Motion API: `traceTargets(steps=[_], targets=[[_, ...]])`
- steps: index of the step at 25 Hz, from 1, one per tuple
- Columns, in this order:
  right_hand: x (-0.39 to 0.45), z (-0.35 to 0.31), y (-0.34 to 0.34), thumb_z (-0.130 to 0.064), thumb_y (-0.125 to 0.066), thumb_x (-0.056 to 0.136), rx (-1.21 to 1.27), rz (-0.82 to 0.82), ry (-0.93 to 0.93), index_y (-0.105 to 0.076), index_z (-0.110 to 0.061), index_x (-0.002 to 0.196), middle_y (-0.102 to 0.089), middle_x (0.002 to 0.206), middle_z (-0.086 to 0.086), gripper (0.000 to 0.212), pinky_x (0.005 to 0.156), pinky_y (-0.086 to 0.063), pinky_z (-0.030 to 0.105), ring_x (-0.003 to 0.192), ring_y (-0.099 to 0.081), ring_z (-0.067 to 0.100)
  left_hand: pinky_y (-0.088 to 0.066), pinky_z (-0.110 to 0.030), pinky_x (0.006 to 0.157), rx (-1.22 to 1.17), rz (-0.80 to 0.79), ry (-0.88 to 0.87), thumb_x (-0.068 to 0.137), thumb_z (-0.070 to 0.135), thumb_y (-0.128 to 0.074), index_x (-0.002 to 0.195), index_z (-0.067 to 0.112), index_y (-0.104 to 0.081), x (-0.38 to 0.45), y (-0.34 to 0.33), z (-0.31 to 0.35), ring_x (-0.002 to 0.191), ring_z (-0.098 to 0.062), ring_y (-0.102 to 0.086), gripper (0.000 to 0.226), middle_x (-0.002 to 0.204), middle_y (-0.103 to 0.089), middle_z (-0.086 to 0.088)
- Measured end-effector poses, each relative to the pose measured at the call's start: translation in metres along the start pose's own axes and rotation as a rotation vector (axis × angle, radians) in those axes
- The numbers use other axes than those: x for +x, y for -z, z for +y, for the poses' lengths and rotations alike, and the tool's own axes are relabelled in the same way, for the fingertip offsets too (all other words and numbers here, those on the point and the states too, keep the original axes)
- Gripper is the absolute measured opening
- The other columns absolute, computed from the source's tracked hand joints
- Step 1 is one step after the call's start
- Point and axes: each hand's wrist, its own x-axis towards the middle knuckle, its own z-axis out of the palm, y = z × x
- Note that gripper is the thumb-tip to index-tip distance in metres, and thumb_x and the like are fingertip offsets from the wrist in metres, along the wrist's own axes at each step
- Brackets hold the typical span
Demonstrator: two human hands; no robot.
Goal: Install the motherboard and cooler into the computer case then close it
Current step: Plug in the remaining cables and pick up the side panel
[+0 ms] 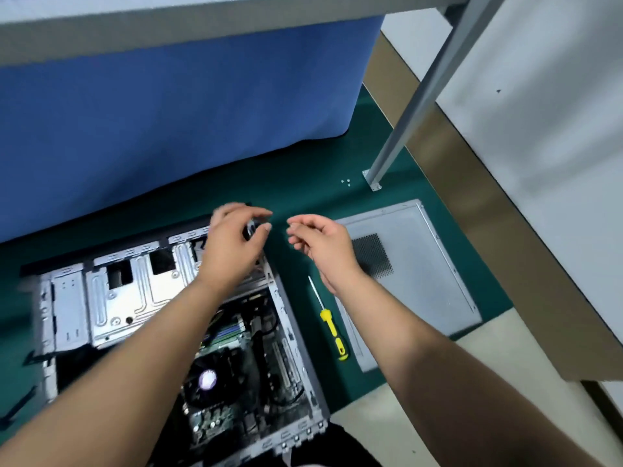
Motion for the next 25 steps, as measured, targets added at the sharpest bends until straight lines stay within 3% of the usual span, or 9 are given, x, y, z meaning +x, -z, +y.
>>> traceTargets(steps=[3,6,9,12,17,21,23,25], targets=[[-0.041,-0.007,-0.012,0.002,-0.069,0.092,0.122,-0.061,-0.071,-0.068,-0.006,0.092,-0.071,0.075,0.007,0.008,0.066,-0.055,0.021,0.067,-0.066,0.013,-0.056,-0.03,0.087,-0.416,-0.036,0.153,0.097,0.018,-0.068,0.099,0.033,-0.076,-0.051,-0.003,0.02,0.096,-0.013,-0.071,0.017,0.097,-0.077,0.011],[-0.068,-0.014,-0.016,0.001,-0.073,0.09,0.028,-0.079,-0.108,-0.067,-0.005,0.091,-0.074,0.078,0.01,0.009,0.067,-0.058,0.021,0.07,-0.07,0.015,-0.061,-0.039,0.086,-0.63,-0.01,0.229,0.097,0.016,-0.069,0.1,0.03,-0.079,-0.085,0.006,0.024,0.097,-0.024,-0.075,0.018,0.1,-0.079,-0.001],[-0.081,-0.02,-0.014,0.0,-0.075,0.088,-0.148,-0.122,-0.136,-0.067,-0.005,0.09,-0.075,0.079,0.012,0.01,0.062,-0.057,0.019,0.069,-0.072,0.015,-0.059,-0.033,0.088,-0.619,-0.055,0.254,0.093,0.022,-0.075,0.102,0.022,-0.08,-0.1,0.014,0.02,0.096,-0.02,-0.075,0.01,0.099,-0.079,-0.002],[-0.084,-0.023,-0.015,0.0,-0.075,0.088,-0.328,-0.166,-0.105,-0.066,-0.008,0.087,-0.076,0.078,0.014,0.012,0.059,-0.057,0.019,0.067,-0.073,0.015,-0.056,-0.022,0.075,-0.585,-0.097,0.294,0.091,0.022,-0.077,0.098,0.014,-0.079,-0.103,0.021,0.021,0.084,-0.011,-0.073,0.012,0.093,-0.079,-0.004],[-0.087,-0.018,-0.016,-0.001,-0.07,0.088,-0.587,-0.194,0.01,-0.065,-0.016,0.09,-0.076,0.076,0.008,0.016,0.072,-0.062,0.031,0.07,-0.074,0.019,-0.056,-0.019,0.069,-0.604,-0.157,0.372,0.095,0.011,-0.072,0.101,0.003,-0.074,-0.109,0.024,0.026,0.083,-0.015,-0.075,0.011,0.092,-0.079,-0.011],[-0.083,-0.014,-0.002,-0.01,-0.066,0.094,-0.474,-0.318,-0.007,-0.065,-0.021,0.105,-0.079,0.088,0.007,0.016,0.083,-0.063,0.035,0.089,-0.077,0.027,-0.056,-0.02,0.067,-0.639,-0.057,0.468,0.096,0.006,-0.068,0.097,0.004,-0.074,-0.11,0.021,0.032,0.075,-0.011,-0.073,0.006,0.088,-0.077,-0.007],[-0.076,-0.001,0.021,-0.016,-0.064,0.099,-0.46,-0.228,-0.055,-0.067,-0.012,0.115,-0.078,0.098,0.006,0.017,0.086,-0.061,0.033,0.095,-0.075,0.023,-0.058,-0.021,0.068,-0.652,0.007,0.533,0.095,0.005,-0.068,0.094,0.006,-0.074,-0.111,0.021,0.032,0.073,-0.012,-0.071,0.006,0.087,-0.077,-0.008],[-0.07,0.025,0.05,-0.019,-0.059,0.1,-0.775,-0.012,-0.135,-0.069,-0.011,0.115,-0.074,0.111,0.007,0.019,0.093,-0.057,0.037,0.102,-0.069,0.024,-0.06,-0.024,0.071,-0.7,0.045,0.603,0.095,0.004,-0.068,0.095,0.005,-0.075,-0.115,0.02,0.03,0.074,-0.014,-0.07,0.007,0.087,-0.077,-0.009]])
